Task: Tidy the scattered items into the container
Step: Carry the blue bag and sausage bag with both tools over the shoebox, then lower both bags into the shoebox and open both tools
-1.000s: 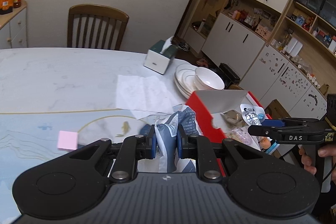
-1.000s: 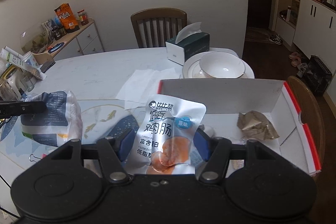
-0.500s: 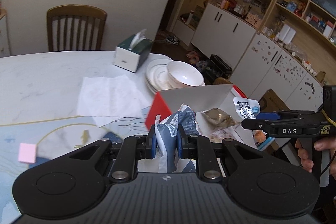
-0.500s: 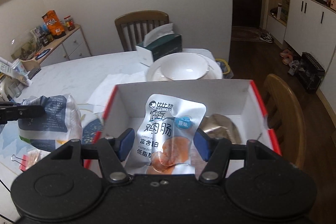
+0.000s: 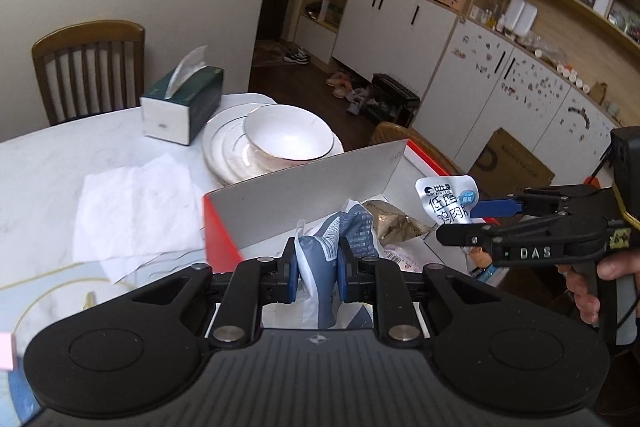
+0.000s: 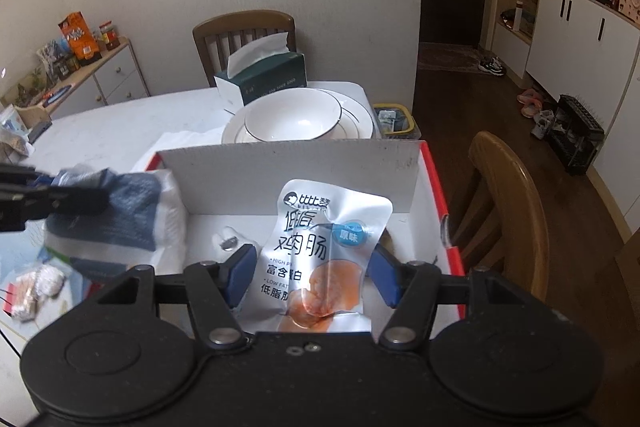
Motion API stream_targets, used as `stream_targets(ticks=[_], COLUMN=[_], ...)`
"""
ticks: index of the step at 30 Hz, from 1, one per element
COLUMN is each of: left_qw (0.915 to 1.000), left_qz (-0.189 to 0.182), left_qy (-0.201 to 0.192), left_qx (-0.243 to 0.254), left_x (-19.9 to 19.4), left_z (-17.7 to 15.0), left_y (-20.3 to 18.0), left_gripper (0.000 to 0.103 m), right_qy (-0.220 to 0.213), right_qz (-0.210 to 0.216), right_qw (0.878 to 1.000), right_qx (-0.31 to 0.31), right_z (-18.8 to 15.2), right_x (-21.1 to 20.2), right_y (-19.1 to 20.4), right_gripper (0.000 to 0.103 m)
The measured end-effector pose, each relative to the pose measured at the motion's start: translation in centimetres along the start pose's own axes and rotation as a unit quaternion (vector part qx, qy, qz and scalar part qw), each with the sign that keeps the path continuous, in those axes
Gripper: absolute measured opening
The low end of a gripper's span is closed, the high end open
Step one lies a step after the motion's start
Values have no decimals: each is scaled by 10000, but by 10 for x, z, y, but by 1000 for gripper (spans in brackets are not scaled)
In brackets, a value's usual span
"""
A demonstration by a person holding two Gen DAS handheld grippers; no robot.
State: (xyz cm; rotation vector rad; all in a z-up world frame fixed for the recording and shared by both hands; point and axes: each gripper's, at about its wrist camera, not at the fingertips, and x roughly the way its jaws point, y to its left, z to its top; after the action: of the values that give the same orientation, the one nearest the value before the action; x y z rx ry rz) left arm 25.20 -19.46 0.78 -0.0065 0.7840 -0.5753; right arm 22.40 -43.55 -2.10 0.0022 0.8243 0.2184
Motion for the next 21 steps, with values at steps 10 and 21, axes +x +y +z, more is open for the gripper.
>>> stream_targets(ticks=[10,21], left_qw=[9985,9959], left_qz=[278,473], left_qy=[289,647], left_qx=[385,410], left_x=[54,95], left_z=[14,24], left_y=[-20,-13], left_gripper=[17,17], right_qy=[233,425], right_qz=[66,195], right_qw=[9993,9970], right_qx=[-277,-609], right_z=[-5,-12], right_x=[18,34], right_y=[1,17], right_gripper=[61,61])
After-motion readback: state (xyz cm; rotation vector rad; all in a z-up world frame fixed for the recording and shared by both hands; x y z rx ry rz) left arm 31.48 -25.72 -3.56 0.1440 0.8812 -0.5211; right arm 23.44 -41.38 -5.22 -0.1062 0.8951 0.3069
